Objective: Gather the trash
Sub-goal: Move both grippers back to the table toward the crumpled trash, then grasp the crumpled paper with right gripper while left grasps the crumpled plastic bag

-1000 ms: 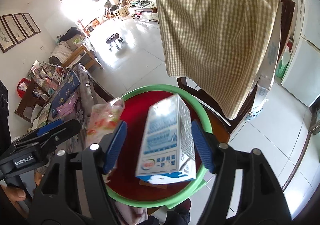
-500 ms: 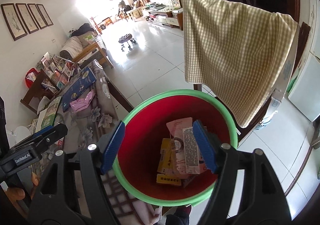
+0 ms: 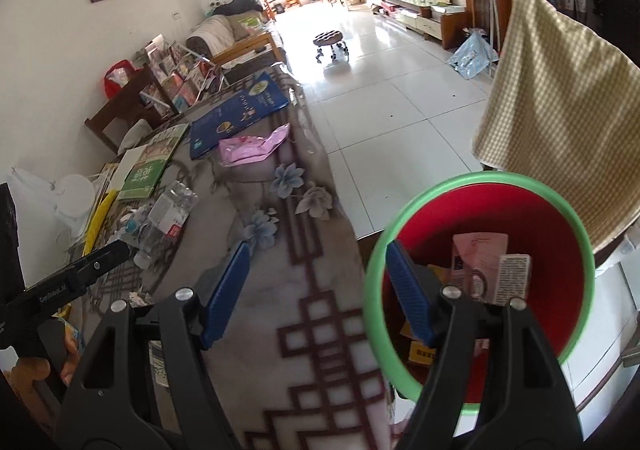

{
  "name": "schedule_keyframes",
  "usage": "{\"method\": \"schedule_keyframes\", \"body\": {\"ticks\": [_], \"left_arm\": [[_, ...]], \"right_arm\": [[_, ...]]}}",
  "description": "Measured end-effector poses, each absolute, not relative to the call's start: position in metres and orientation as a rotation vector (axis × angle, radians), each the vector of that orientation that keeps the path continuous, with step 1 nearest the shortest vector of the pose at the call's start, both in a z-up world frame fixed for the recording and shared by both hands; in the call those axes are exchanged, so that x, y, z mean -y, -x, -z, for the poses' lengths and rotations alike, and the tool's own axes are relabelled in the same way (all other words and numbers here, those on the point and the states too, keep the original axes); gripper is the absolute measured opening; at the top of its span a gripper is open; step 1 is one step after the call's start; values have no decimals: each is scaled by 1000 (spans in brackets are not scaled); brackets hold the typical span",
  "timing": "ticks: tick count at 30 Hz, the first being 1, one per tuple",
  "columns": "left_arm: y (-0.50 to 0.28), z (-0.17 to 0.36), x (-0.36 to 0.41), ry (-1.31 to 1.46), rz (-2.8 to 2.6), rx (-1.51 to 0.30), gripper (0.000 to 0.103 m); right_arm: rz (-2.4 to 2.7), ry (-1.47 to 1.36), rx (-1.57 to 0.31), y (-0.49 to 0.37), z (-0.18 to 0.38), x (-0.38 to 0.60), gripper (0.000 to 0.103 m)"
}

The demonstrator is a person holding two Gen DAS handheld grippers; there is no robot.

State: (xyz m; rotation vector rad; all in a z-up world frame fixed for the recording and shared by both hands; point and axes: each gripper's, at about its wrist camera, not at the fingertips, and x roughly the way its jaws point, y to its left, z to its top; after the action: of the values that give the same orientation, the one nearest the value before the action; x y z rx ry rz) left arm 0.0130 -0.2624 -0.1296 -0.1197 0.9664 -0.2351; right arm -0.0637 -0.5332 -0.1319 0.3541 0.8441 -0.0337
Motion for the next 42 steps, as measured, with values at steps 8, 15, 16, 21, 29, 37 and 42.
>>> {"method": "schedule_keyframes", "body": {"ticks": [8, 15, 16, 21, 29, 37, 42], "left_arm": [[-12, 156, 143, 192, 68, -1002, 85], [-20, 165, 67, 225, 27, -1005, 85], [-20, 165, 61, 227, 28, -1005, 85], [-25, 170, 24, 216, 35, -1009, 85], [-34, 177, -24, 213, 34, -1017, 85], [-47, 184, -40, 191, 47, -1010, 85], [-70, 188, -23, 100, 114, -1003, 85]], "right_arm": [[-48, -292, -887, 40, 134, 462, 69], [-90, -255, -923, 28, 139, 391, 72], [-96, -251, -929, 28, 140, 383, 72], [-143, -232, -982, 21, 154, 325, 72], [-182, -239, -1107, 8, 197, 258, 74], [-169, -195, -1183, -1, 220, 231, 73], [-172, -203, -1206, -1, 227, 227, 39]]}}
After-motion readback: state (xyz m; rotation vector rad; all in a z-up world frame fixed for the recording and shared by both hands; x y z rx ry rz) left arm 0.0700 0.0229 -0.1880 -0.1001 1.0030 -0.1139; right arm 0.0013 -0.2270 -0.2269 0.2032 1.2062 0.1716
